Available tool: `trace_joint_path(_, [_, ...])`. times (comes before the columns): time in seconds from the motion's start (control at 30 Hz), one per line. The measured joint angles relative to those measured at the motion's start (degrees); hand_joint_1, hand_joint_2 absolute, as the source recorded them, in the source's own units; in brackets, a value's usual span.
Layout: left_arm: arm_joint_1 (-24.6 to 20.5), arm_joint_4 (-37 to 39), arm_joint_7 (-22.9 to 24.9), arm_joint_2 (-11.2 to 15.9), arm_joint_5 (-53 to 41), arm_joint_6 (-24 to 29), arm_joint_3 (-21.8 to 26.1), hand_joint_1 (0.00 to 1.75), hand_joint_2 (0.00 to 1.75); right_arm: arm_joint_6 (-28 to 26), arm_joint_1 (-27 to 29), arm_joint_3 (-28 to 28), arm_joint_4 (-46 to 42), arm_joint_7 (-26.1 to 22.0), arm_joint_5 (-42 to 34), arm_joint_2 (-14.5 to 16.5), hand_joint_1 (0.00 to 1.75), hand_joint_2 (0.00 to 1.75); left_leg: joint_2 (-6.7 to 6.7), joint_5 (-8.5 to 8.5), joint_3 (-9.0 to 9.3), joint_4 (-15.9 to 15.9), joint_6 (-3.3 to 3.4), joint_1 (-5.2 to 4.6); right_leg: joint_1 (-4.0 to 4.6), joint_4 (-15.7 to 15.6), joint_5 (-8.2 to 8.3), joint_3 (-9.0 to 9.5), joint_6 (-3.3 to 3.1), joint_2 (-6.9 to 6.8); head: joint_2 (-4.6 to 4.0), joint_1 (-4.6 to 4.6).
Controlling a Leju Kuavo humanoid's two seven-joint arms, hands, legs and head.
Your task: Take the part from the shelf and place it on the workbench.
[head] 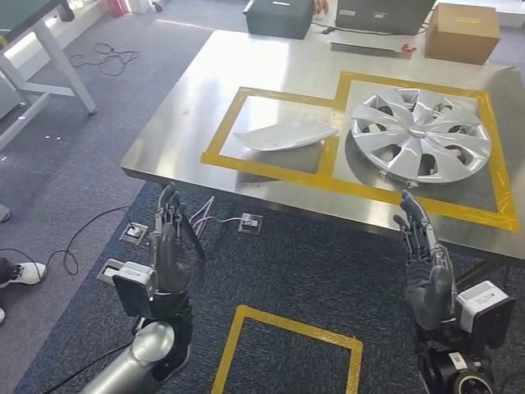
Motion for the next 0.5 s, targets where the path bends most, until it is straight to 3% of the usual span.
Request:
trace_joint_path(0.07, [-0.08,-0.01,-0.01,0.01,0.07,0.0,0.0,0.0,0.0,0.01,-0.07,0.04,0.01,-0.08,-0.01,0.0,0.0,0.0,-0.2,-0.16,2.38,-4.34,0.5,-0.24,0.08,0.56,0.48,-0.72,0.81,0.04,0.0,-0.08])
trace_joint_path(0.13, [-0.14,-0.02,-0.01,0.02,0.19,0.0,0.0,0.0,0.0,0.01,-0.06,0.11,0.02,-0.12,-0.01,0.0,0.0,0.0,-0.24,0.3,2.0,-4.76,1.51,-0.44,-0.03,0.64,0.99,-1.12,1.72,0.12,0.0,0.09])
trace_joint_path(0.17, [-0.2,-0.02,-0.02,0.01,0.25,-0.01,0.0,0.0,0.0,0.0,-0.05,0.13,0.03,-0.14,-0.01,0.0,0.0,0.0,-0.14,0.69,1.69,-4.87,2.09,-0.44,-0.14,1.05,0.44,-1.48,2.04,0.17,0.0,0.17])
trace_joint_path(0.23, [-0.32,-0.02,-0.02,-0.02,0.39,-0.01,0.0,0.0,0.0,-0.04,-0.02,0.14,0.08,-0.15,-0.01,0.01,0.0,0.0,0.12,1.67,0.78,-5.15,3.25,-0.34,-0.34,5.02,-3.61,-2.98,2.47,0.27,0.0,0.6])
trace_joint_path(0.3, [-0.38,-0.01,-0.08,-0.04,0.6,0.0,0.0,0.0,0.0,-0.12,0.04,0.19,0.12,-0.19,-0.01,0.02,0.0,0.0,0.23,2.64,-0.44,-5.12,3.78,-0.58,-0.35,13.06,-9.23,-5.16,2.79,0.31,0.0,0.98])
trace_joint_path(0.33, [-0.37,-0.01,-0.12,-0.05,0.7,0.0,0.0,0.0,0.0,-0.18,0.07,0.21,0.17,-0.2,-0.01,0.03,0.0,0.0,0.25,3.14,-1.08,-5.09,3.83,-0.7,-0.34,16.56,-10.71,-5.77,2.88,0.31,0.0,1.06])
trace_joint_path(0.37, [-0.37,0.0,-0.15,-0.05,0.77,-0.01,0.0,0.0,0.0,-0.22,0.09,0.21,0.22,-0.21,-0.01,0.02,0.0,0.0,0.26,3.65,-1.74,-5.05,3.81,-0.8,-0.33,18.36,-10.83,-5.56,2.88,0.32,0.0,1.08])
trace_joint_path(0.4, [-0.36,0.01,-0.16,-0.05,0.8,-0.01,0.0,0.0,0.0,-0.26,0.09,0.21,0.28,-0.22,-0.01,0.02,0.0,0.0,0.25,4.11,-2.35,-5.01,3.73,-0.86,-0.32,17.93,-9.72,-4.35,2.8,0.32,0.0,1.09])
trace_joint_path(0.43, [-0.37,0.01,-0.16,-0.05,0.83,-0.01,0.0,0.0,0.0,-0.26,0.08,0.21,0.31,-0.23,-0.01,0.02,0.0,0.0,0.25,4.56,-2.9,-4.96,3.59,-0.89,-0.32,15.31,-7.95,-2.11,2.66,0.32,0.0,1.1])
trace_joint_path(0.5, [-0.41,0.01,-0.17,-0.05,0.84,-0.01,0.0,0.0,0.0,-0.25,0.01,0.21,0.31,-0.25,-0.01,0.02,0.0,0.0,0.22,5.37,-3.74,-4.82,3.14,-0.97,-0.21,6.5,-5.7,3.84,2.27,0.4,0.0,1.1])
